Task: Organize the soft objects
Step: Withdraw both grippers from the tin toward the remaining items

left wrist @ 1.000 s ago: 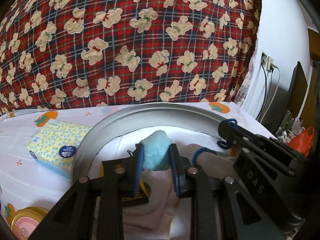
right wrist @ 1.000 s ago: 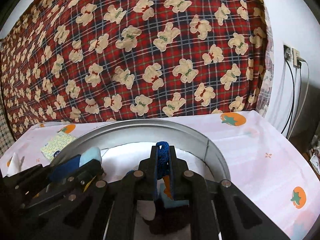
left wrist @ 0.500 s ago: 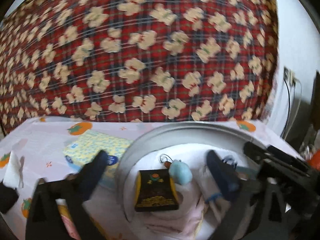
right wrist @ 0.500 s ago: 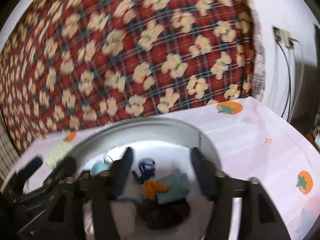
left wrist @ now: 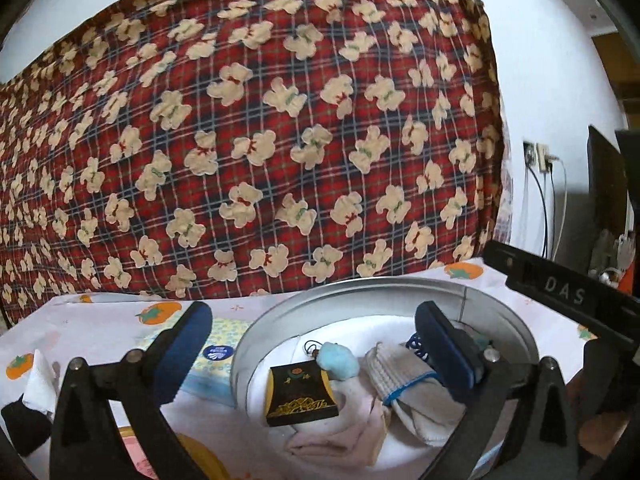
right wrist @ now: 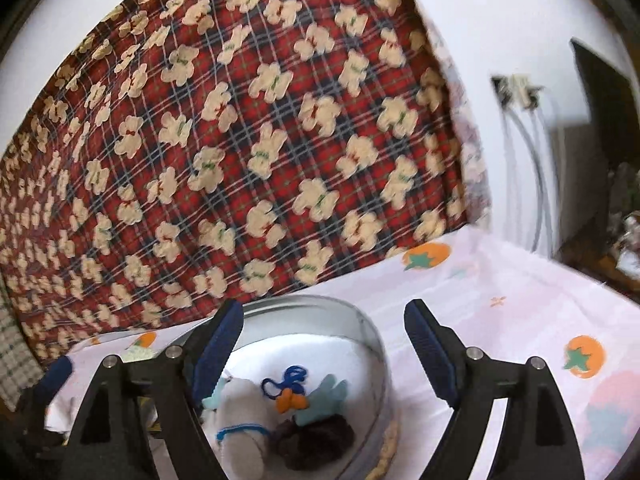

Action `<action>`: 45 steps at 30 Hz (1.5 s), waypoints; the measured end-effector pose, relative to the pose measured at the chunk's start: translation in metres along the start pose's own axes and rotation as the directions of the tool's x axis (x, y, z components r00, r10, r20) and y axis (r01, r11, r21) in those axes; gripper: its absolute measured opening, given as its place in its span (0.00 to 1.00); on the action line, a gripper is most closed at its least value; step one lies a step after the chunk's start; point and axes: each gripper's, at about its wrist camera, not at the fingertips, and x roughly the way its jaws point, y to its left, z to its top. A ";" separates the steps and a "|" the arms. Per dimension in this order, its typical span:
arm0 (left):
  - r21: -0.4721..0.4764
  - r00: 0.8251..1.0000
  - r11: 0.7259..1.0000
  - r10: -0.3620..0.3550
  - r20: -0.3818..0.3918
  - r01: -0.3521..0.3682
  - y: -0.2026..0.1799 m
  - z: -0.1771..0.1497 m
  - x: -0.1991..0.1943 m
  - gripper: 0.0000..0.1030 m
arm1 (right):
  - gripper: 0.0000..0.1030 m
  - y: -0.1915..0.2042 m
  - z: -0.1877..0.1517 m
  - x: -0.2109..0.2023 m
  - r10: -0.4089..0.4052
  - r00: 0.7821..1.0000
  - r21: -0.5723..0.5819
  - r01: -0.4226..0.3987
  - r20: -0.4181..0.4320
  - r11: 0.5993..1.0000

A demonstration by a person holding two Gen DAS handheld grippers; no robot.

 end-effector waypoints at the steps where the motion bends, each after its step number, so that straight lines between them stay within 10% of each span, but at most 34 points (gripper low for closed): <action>1: -0.012 1.000 1.000 -0.003 0.005 0.003 0.004 0.000 -0.004 1.00 | 0.82 0.001 0.000 -0.004 -0.016 1.000 -0.009 0.016 0.019 1.000; 16: -0.144 1.000 0.989 0.023 0.016 -0.021 0.053 -0.013 -0.041 1.00 | 0.83 0.024 -0.014 -0.045 -0.138 0.981 -0.089 0.150 0.138 0.985; 45: -0.230 0.997 0.971 0.068 -0.022 -0.072 0.138 -0.032 -0.084 1.00 | 0.83 0.045 -0.036 -0.084 -0.103 0.985 -0.017 0.107 0.138 0.994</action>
